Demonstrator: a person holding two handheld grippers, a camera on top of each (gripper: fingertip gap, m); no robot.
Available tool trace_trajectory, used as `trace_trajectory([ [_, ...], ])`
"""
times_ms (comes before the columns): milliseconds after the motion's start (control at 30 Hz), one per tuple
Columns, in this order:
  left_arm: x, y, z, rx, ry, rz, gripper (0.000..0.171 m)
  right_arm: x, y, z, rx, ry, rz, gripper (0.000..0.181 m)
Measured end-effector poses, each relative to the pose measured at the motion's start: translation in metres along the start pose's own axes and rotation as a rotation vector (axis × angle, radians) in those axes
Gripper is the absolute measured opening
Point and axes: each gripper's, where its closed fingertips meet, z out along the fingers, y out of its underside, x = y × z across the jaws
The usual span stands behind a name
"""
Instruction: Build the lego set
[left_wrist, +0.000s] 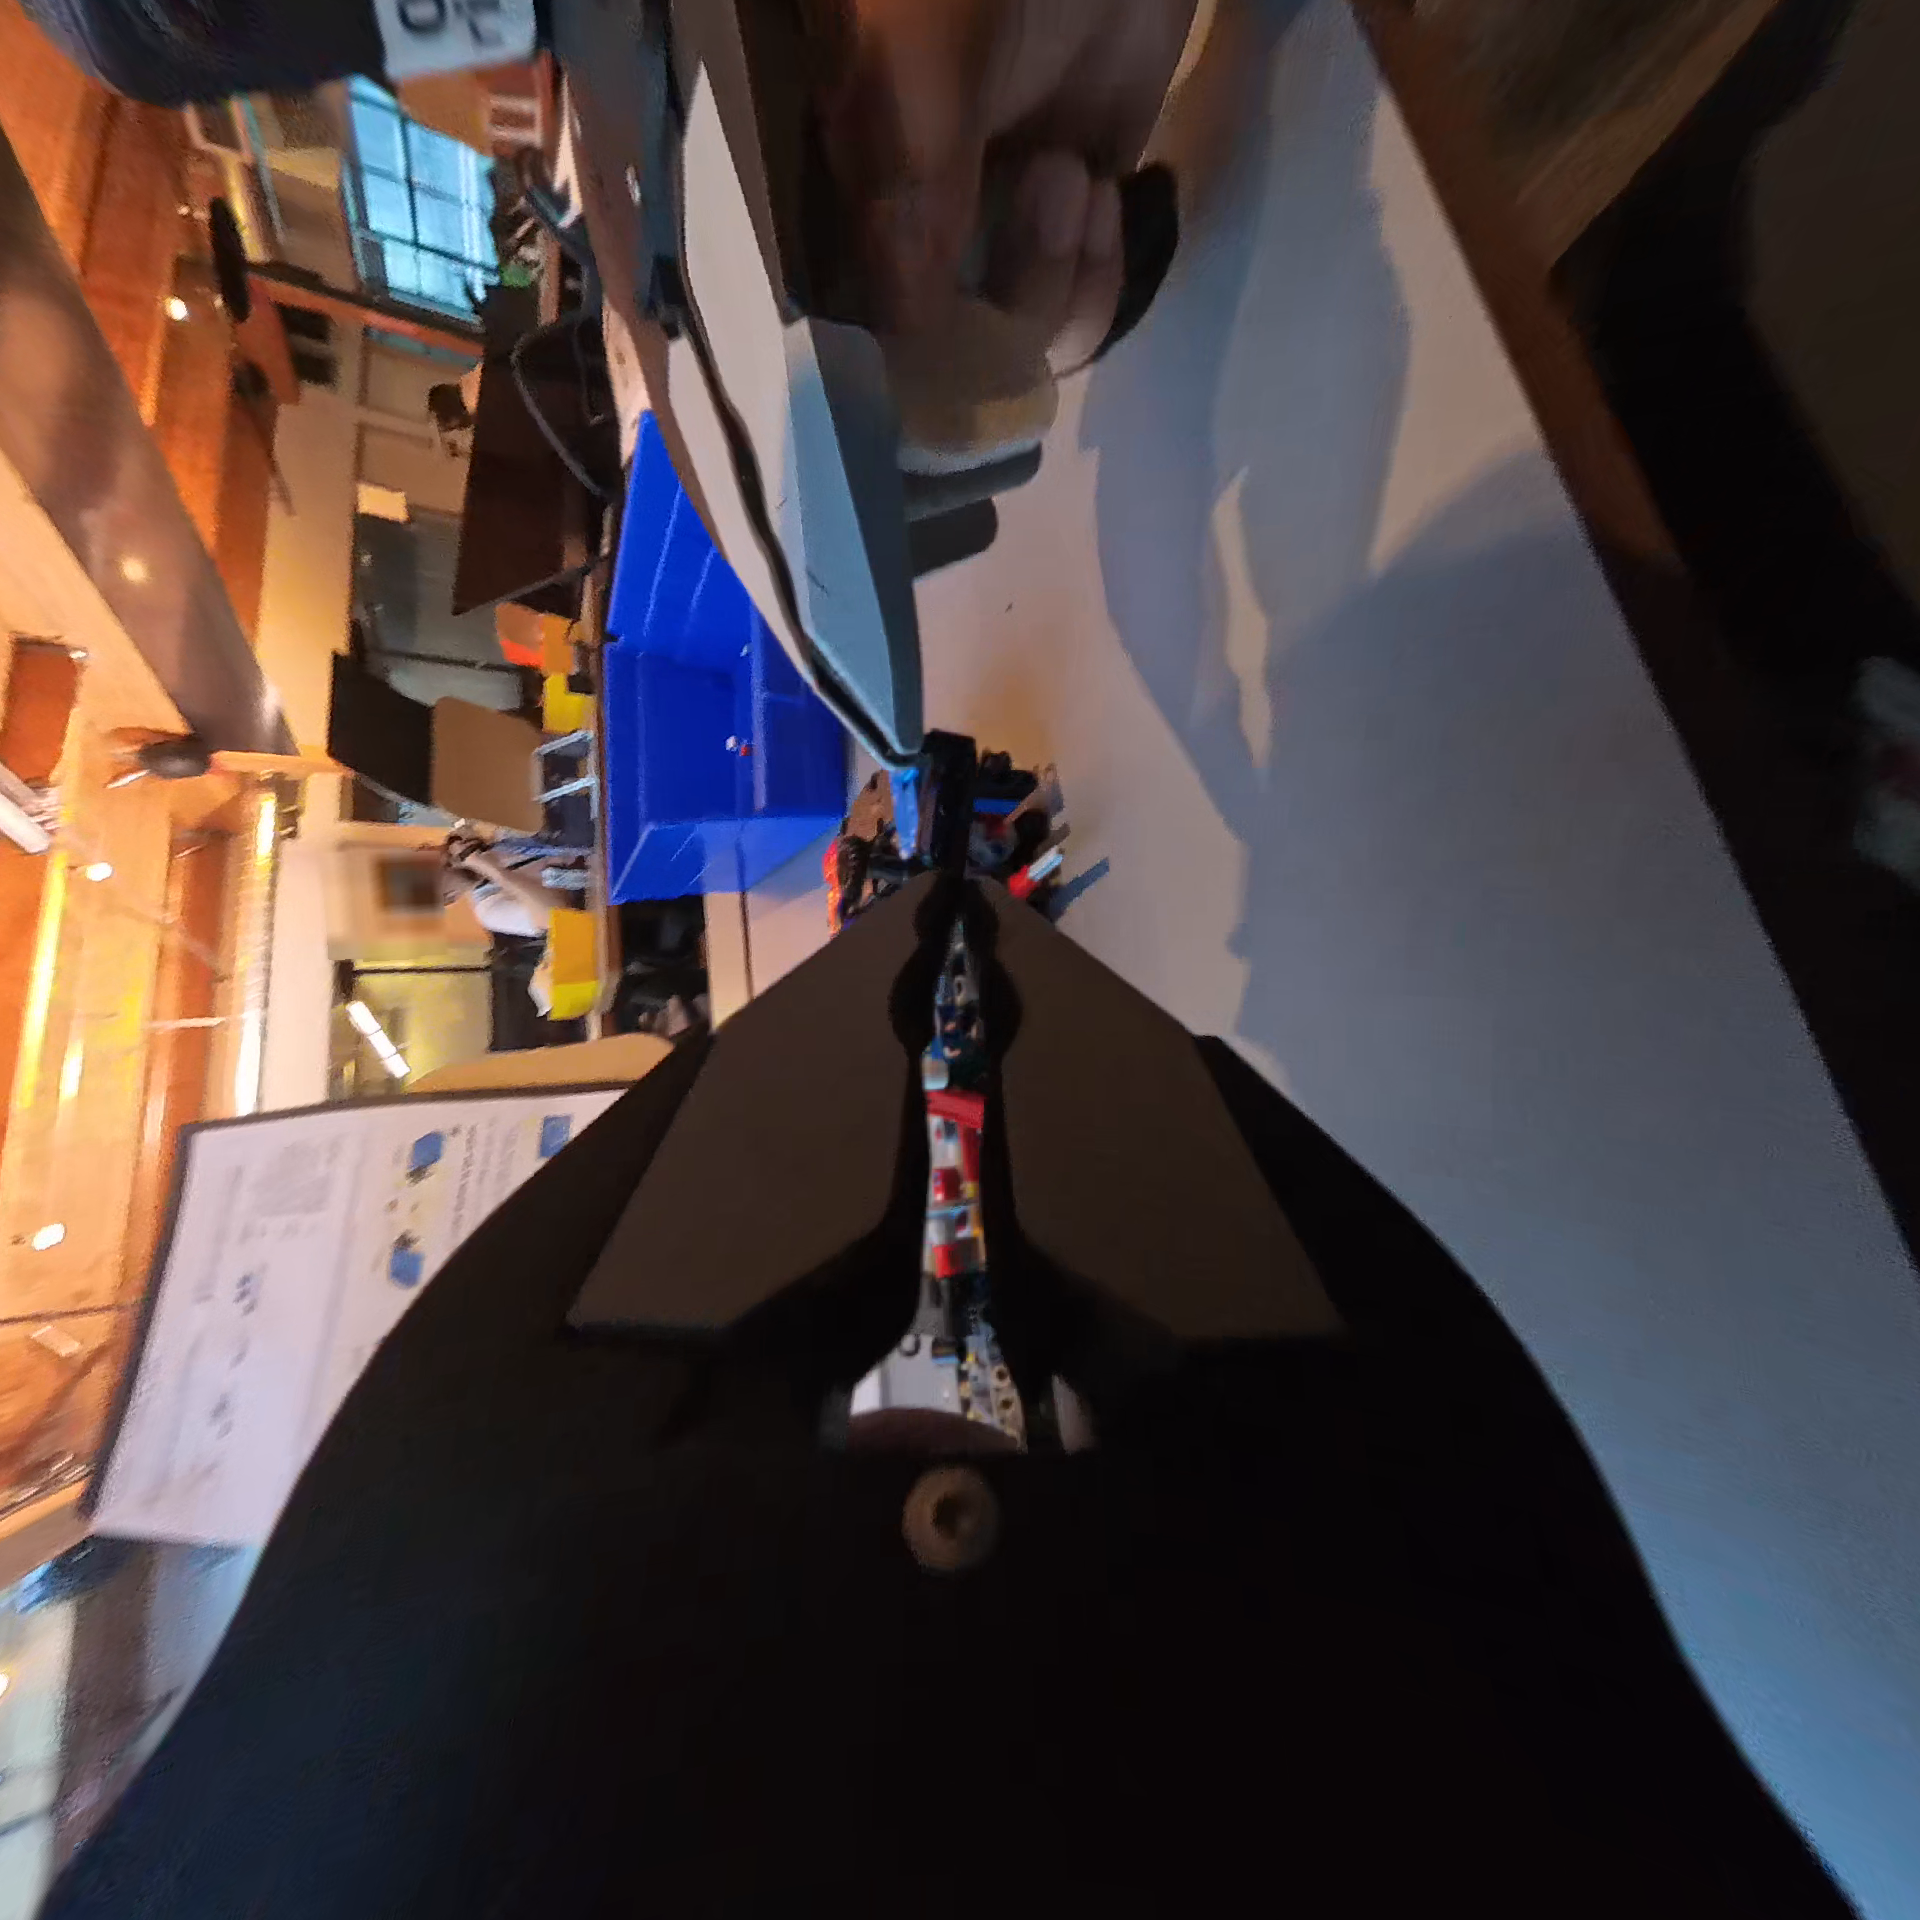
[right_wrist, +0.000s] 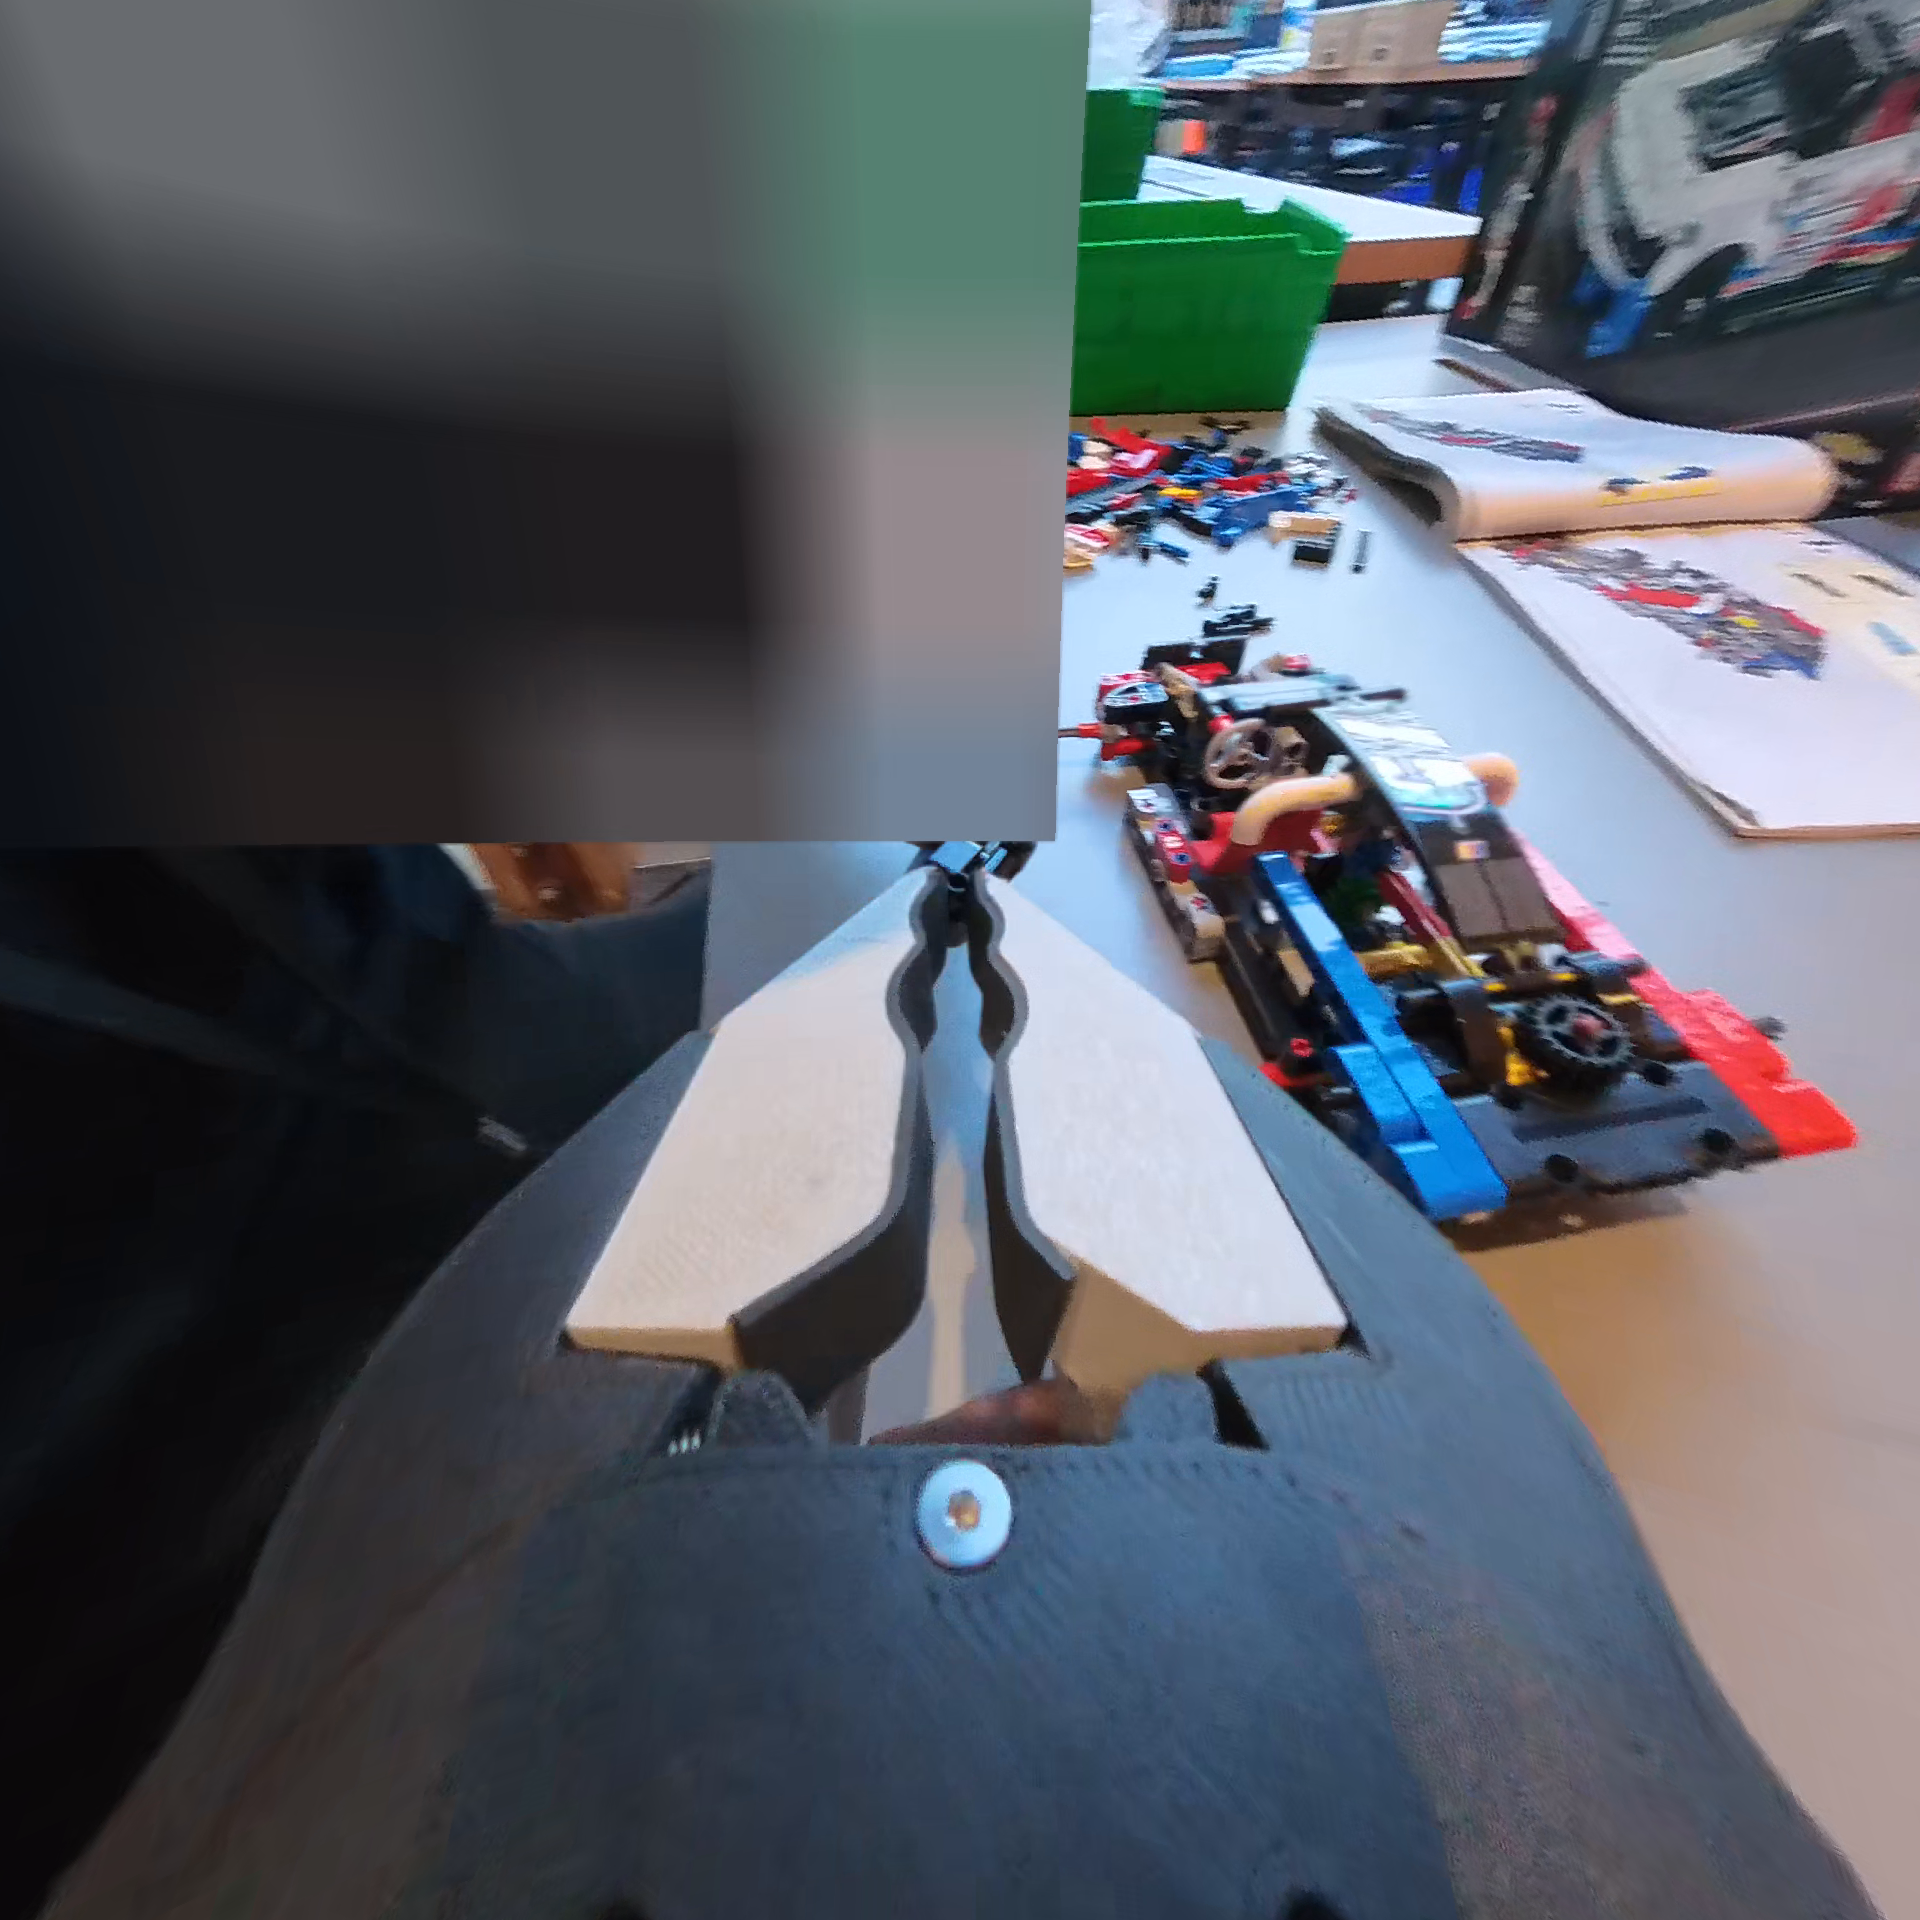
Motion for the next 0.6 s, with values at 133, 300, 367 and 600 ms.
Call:
trace_trajectory([
  [133,-0.005,0.008,0.004,-0.108,-0.094,0.067,0.000,0.013,-0.001,0.003,-0.037,0.194,-0.087,0.000],
  [300,-0.012,0.017,0.007,-0.201,-0.182,0.078,0.000,0.026,-0.005,0.006,-0.049,0.421,-0.165,0.000],
  [367,-0.015,0.019,0.007,-0.216,-0.208,0.070,0.000,0.029,-0.009,0.006,-0.021,0.484,-0.156,0.000],
  [600,-0.014,0.023,0.008,-0.200,-0.212,0.045,0.000,0.031,-0.009,0.009,0.012,0.483,-0.119,0.000],
])
